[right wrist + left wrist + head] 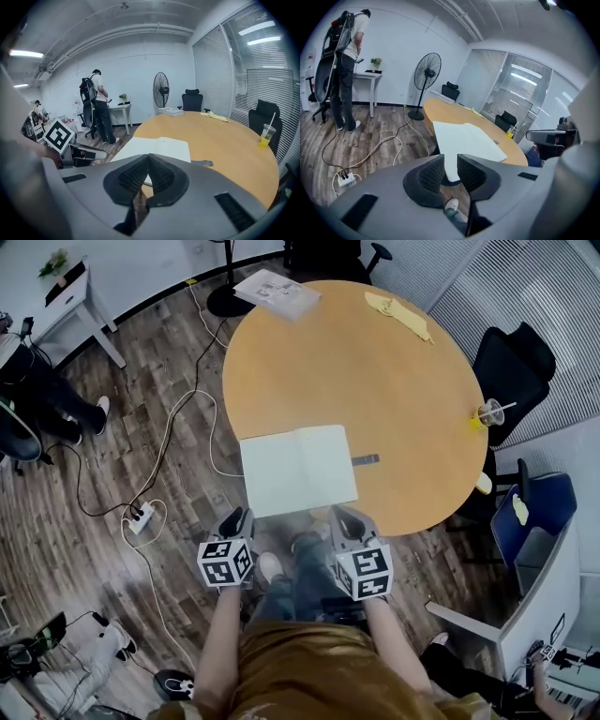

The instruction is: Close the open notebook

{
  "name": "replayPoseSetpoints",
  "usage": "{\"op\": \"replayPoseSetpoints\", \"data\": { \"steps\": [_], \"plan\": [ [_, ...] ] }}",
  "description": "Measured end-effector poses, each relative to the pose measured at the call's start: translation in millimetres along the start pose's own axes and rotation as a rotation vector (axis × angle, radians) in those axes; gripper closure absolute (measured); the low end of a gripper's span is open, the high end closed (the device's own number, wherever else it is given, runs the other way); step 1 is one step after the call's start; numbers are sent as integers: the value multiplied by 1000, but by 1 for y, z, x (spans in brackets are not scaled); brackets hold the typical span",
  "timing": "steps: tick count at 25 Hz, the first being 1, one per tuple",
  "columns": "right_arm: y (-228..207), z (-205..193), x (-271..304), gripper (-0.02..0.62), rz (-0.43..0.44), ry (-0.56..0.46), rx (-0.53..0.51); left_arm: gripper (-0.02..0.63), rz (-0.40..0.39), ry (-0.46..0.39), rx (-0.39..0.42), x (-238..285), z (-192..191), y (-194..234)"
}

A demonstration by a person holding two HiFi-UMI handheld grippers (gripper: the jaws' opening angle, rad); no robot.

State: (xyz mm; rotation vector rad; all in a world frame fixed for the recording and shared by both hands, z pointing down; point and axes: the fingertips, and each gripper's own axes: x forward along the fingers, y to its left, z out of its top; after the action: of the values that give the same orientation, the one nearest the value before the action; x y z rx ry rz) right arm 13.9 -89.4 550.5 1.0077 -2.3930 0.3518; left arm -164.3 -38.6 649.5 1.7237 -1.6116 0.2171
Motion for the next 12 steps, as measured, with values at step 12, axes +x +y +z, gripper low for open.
{"op": "replayPoseSetpoints", "data": {
  "steps": [12],
  "plan": [
    [-12, -16, 6, 583, 8, 36, 13, 468, 11, 84, -62, 19, -25, 4]
  ]
}}
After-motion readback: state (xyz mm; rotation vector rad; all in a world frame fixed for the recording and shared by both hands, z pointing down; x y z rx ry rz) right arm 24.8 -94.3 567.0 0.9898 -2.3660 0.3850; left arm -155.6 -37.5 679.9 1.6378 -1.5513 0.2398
